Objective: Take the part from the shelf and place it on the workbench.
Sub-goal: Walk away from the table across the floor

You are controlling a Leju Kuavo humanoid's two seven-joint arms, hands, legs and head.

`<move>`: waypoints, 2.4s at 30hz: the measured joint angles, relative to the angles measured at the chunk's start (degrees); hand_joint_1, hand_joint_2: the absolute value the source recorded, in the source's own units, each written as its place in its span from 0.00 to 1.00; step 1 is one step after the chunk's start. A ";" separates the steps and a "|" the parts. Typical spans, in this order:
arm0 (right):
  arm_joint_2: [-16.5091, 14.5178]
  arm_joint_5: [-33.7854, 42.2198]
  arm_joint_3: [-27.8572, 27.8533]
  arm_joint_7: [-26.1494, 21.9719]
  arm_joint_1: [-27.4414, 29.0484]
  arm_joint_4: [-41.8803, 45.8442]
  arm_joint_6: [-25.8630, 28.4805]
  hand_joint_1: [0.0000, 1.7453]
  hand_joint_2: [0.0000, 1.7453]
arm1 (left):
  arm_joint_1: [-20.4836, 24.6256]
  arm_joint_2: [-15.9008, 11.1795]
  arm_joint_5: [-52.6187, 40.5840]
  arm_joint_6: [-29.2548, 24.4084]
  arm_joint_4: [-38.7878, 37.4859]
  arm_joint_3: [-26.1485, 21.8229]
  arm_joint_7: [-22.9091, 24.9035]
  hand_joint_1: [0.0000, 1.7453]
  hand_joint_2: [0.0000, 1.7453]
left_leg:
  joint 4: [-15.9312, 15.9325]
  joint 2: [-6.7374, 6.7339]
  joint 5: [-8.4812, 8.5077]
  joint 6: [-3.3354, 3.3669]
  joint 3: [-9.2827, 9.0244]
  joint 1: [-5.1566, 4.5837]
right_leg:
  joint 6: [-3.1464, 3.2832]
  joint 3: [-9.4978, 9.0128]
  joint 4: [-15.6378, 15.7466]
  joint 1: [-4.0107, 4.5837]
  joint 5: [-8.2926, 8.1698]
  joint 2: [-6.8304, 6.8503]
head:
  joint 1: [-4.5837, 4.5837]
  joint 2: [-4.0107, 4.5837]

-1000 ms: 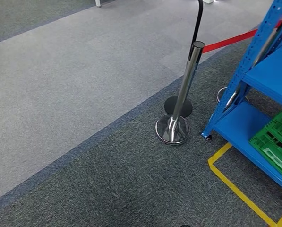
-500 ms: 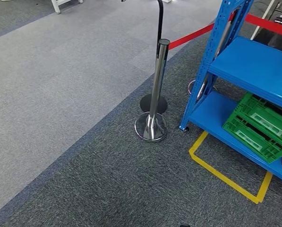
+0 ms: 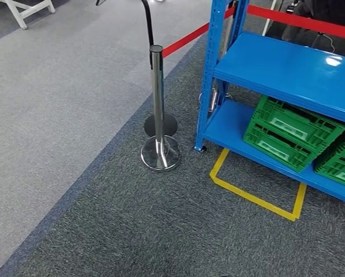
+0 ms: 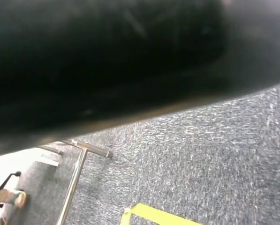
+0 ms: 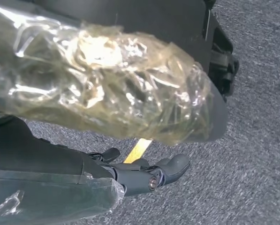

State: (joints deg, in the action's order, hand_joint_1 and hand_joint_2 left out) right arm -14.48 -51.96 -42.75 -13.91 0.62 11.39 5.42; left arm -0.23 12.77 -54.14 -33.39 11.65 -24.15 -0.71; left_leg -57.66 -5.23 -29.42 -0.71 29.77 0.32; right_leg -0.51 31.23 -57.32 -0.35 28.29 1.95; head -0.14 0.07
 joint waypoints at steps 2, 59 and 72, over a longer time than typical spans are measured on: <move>-0.03 -0.01 0.01 0.02 -0.06 0.01 -0.08 0.00 0.00 | -0.03 0.00 0.12 0.37 0.00 -0.04 -0.49 0.00 0.00 | -4.56 2.80 -3.12 -0.53 1.85 0.25 | 0.64 -0.05 0.13 -0.20 -0.22 -1.11 | 0.22 0.00; 0.05 -3.57 -0.63 -0.25 0.04 0.13 0.58 0.00 0.00 | -1.12 -0.64 5.09 17.81 0.00 -6.84 -20.30 0.00 0.00 | 1.10 5.10 0.57 0.71 -0.30 0.02 | -0.52 -0.52 0.31 0.19 0.67 -1.87 | -0.20 0.00; -0.06 -3.88 -0.73 -0.25 0.33 0.09 0.53 0.00 0.00 | -1.46 -0.90 4.39 17.22 -0.01 -6.89 -20.40 0.00 0.00 | -3.43 5.20 3.73 1.43 4.78 -0.55 | 0.81 -5.01 0.73 0.45 4.34 -2.56 | 0.41 0.00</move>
State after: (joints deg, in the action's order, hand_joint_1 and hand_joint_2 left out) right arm -14.54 -55.84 -43.48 -14.16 0.95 11.48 5.95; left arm -1.68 11.87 -49.75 -16.17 11.64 -31.04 -21.11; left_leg -61.08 -0.03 -25.68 0.72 34.55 -0.24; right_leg 0.30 26.22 -56.59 0.09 32.63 -0.61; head 0.28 0.07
